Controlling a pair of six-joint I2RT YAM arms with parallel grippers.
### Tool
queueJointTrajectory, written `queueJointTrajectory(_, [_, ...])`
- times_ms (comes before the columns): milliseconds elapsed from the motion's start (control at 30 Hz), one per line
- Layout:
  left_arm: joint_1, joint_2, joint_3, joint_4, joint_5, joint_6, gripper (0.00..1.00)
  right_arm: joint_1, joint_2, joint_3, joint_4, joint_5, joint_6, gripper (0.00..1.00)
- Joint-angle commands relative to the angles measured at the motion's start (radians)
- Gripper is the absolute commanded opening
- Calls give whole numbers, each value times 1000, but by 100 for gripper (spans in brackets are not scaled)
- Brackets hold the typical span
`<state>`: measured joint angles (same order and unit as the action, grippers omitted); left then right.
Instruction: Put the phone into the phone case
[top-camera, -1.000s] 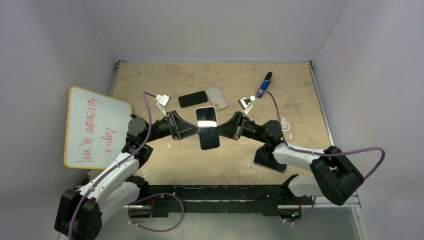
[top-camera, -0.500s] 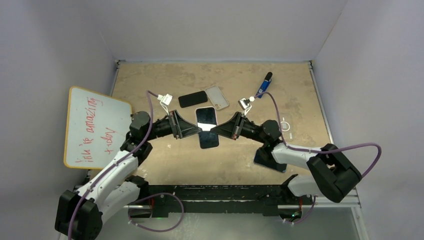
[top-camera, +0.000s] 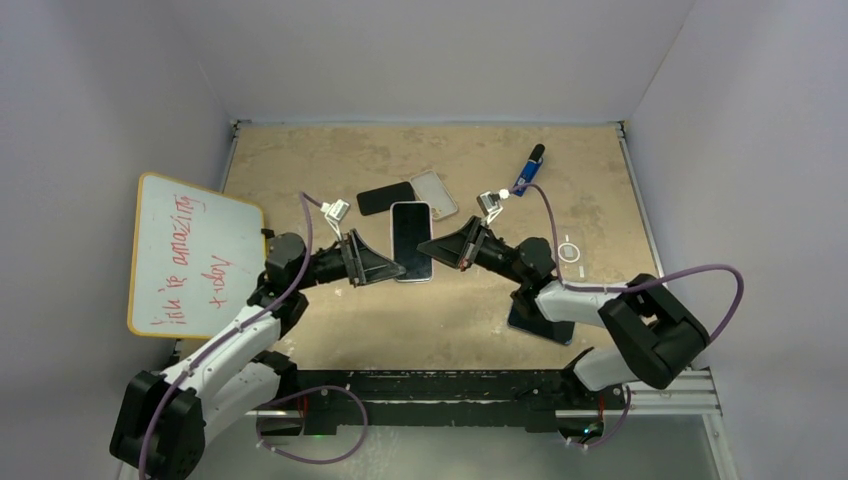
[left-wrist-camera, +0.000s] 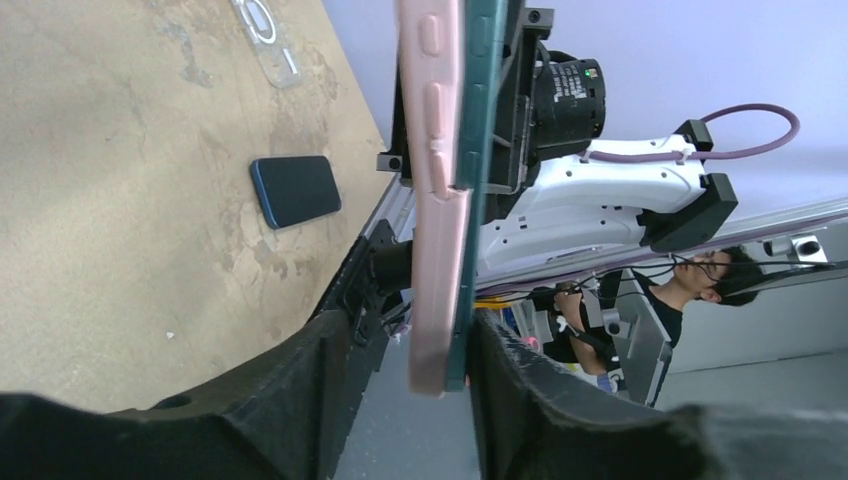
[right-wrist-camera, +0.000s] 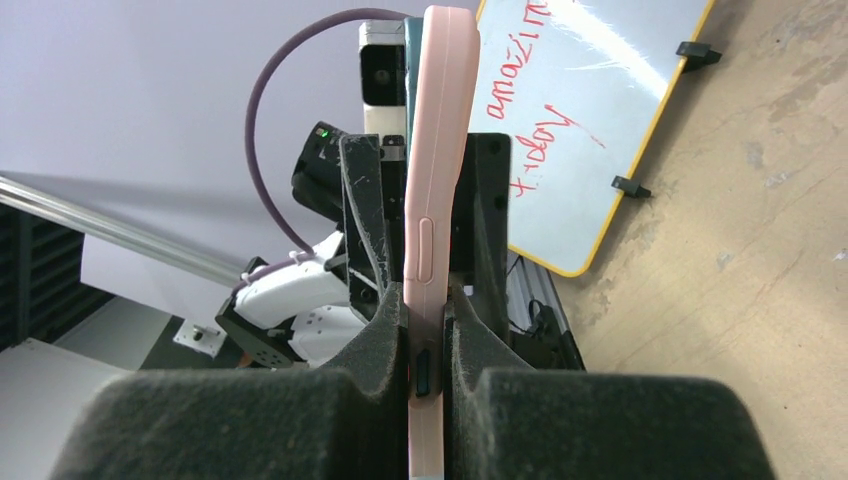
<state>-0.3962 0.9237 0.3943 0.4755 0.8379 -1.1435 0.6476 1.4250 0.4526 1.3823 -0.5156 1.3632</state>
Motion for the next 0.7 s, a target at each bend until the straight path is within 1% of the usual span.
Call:
queueJointTrajectory(0, [-18, 14, -20, 122, 21, -54, 38, 3, 0, 33, 151, 60, 29, 0])
queueJointTrajectory(67, [-18, 21, -20, 96, 21, -32, 17, 2, 10, 25, 156, 64, 26, 0])
queueJointTrajectory(133, [-18, 24, -14, 42, 12, -1, 1, 3, 15, 17, 153, 66, 18, 0])
queueJointTrajectory(300, [-18, 22, 51, -188, -61, 127, 0, 2, 14, 0, 117, 58, -13, 0])
queueJointTrajectory(400, [-18, 24, 87, -255, -75, 175, 0, 3, 9, 0, 67, 42, -50, 0])
queueJointTrajectory(433, [-18, 21, 92, -257, -76, 179, 3, 2, 9, 0, 58, 34, -58, 0])
queueJointTrajectory(467, [-18, 16, 98, -259, -77, 181, 9, 2, 9, 0, 49, 22, -64, 0])
queueJointTrajectory(567, [-18, -11, 114, -284, -103, 196, 36, 2, 16, -3, 55, -28, -64, 0])
queueJointTrajectory(600, [-18, -23, 120, -297, -113, 203, 42, 1, 17, -4, 65, -41, -62, 0])
queueJointTrajectory(667, [-12, -43, 129, -308, -127, 210, 50, 1, 16, -7, 84, -75, -66, 0])
